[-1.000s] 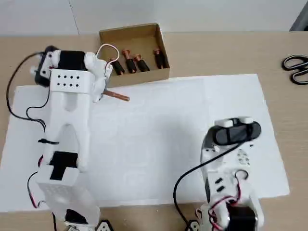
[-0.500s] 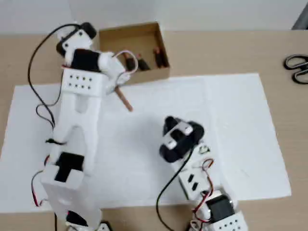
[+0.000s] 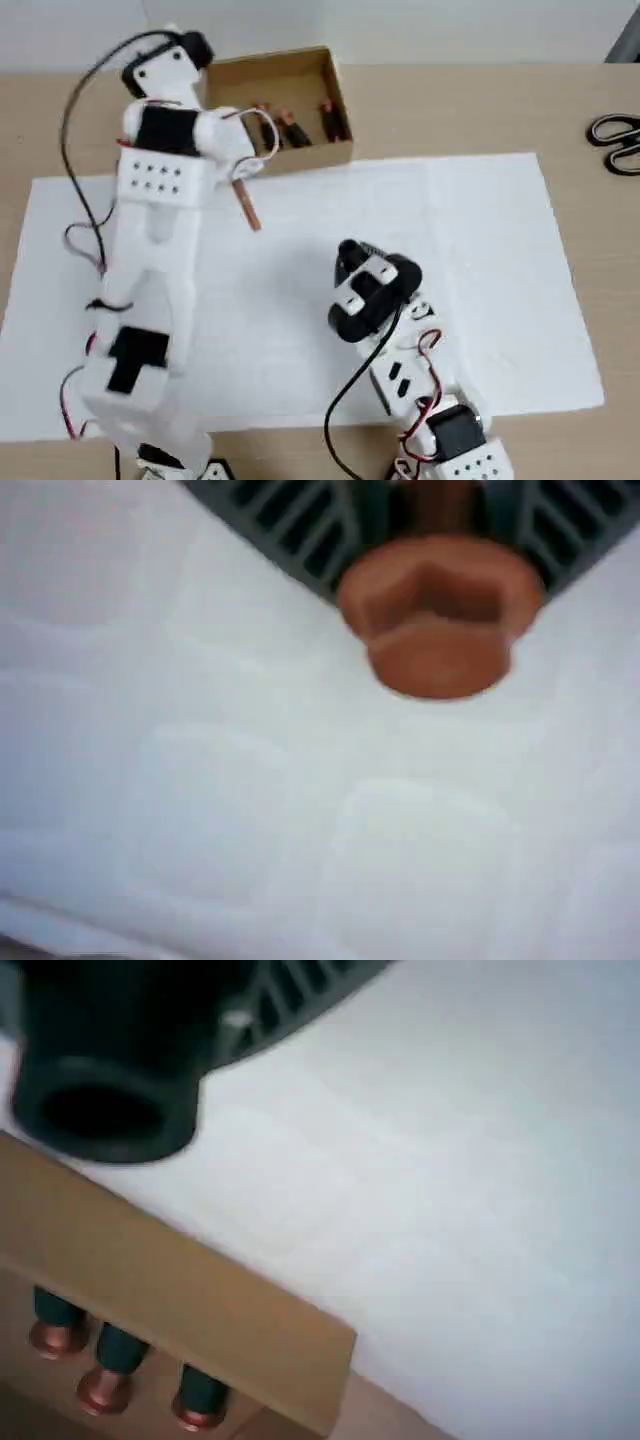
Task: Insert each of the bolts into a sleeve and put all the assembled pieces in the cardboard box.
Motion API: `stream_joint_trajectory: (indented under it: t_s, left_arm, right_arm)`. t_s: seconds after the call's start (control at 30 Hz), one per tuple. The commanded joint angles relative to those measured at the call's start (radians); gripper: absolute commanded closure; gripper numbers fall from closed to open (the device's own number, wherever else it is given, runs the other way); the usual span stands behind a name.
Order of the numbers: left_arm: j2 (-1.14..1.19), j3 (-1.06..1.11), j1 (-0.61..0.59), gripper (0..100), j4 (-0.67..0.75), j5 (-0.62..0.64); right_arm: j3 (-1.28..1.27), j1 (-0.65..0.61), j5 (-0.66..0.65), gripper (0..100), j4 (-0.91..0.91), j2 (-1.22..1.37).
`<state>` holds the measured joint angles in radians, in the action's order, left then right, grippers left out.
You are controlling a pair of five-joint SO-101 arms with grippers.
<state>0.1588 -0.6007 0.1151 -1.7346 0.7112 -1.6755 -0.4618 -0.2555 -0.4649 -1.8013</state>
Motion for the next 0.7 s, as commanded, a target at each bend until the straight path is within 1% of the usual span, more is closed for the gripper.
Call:
stream_joint_trajectory:
  t_s: [0.0, 0.1, 0.2, 0.33, 0.5, 0.6, 0.67]
  left_arm:
    - [-0.184, 0.025, 0.002, 99, -0.017, -0.006]
    - [-0.278, 0.120, 0.012, 99, -0.017, -0.009]
    - [-0.371, 0.229, 0.043, 99, -0.006, -0.043]
    - [-0.483, 0.351, 0.075, 99, 0.094, -0.052]
    - [-0.638, 0.483, 0.078, 99, 0.296, -0.052]
    - [-0.720, 0.615, 0.080, 99, 0.462, -0.054]
    - [-0.766, 0.720, 0.080, 99, 0.580, -0.077]
  right_arm:
    - [-0.008, -0.004, -0.006, 99.5, 0.027, -0.012]
    - [-0.008, -0.004, -0.006, 99.5, 0.027, -0.012]
    - [-0.008, -0.004, -0.006, 99.5, 0.027, -0.012]
    - [-0.008, -0.004, -0.006, 99.5, 0.027, -0.013]
    - [-0.005, -0.004, -0.005, 99.5, 0.031, -0.013]
    - [-0.008, -0.004, -0.005, 99.5, 0.093, -0.013]
    - [-0.006, -0.004, 0.002, 99.5, 0.153, -0.013]
